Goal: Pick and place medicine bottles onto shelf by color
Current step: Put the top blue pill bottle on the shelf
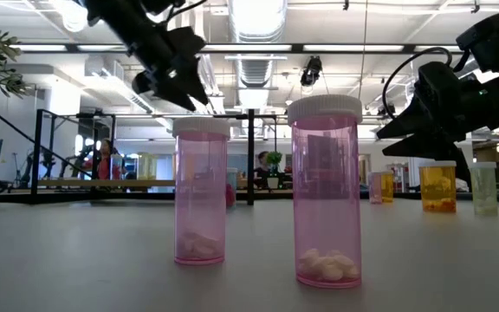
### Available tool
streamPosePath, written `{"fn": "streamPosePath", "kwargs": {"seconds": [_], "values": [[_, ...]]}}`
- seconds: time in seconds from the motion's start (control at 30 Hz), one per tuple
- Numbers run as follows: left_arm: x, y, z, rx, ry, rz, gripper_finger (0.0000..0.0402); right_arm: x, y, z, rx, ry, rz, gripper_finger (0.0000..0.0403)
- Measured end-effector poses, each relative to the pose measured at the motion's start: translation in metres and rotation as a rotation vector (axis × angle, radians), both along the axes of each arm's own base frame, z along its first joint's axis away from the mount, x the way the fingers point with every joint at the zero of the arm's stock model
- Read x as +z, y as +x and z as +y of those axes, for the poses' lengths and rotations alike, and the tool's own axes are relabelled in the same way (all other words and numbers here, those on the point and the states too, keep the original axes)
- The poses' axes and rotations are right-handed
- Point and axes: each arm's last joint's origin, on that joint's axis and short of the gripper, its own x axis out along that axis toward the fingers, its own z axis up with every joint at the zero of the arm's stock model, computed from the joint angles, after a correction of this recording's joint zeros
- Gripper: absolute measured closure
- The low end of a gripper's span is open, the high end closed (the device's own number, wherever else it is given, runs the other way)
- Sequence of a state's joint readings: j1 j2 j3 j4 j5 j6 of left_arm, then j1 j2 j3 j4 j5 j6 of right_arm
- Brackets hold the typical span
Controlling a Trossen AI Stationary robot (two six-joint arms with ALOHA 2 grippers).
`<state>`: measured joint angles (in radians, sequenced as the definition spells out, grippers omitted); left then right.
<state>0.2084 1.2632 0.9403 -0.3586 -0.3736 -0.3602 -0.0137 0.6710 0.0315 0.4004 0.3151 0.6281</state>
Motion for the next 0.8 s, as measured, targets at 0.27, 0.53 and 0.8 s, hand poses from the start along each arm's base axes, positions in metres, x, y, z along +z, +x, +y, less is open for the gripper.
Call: {"fn": "streamPosePath", "kwargs": {"seconds": [0.27,0.53,0.8], "values": [[-0.018,0.034,-0.022,-0.017,-0.135,0.021,0.0181,0.0,0.0,0.0,0.0,0.0,0.0,0.0193],[-0.029,0.066,-0.026,0.002,-0.247,0.08,0.016,0.0,0.0,0.0,0.0,0.0,0.0,0.0193],[-0.039,0.088,-0.03,0.096,-0.334,0.176,0.0159,0.0,0.0,0.0,0.0,0.0,0.0,0.0193]]}}
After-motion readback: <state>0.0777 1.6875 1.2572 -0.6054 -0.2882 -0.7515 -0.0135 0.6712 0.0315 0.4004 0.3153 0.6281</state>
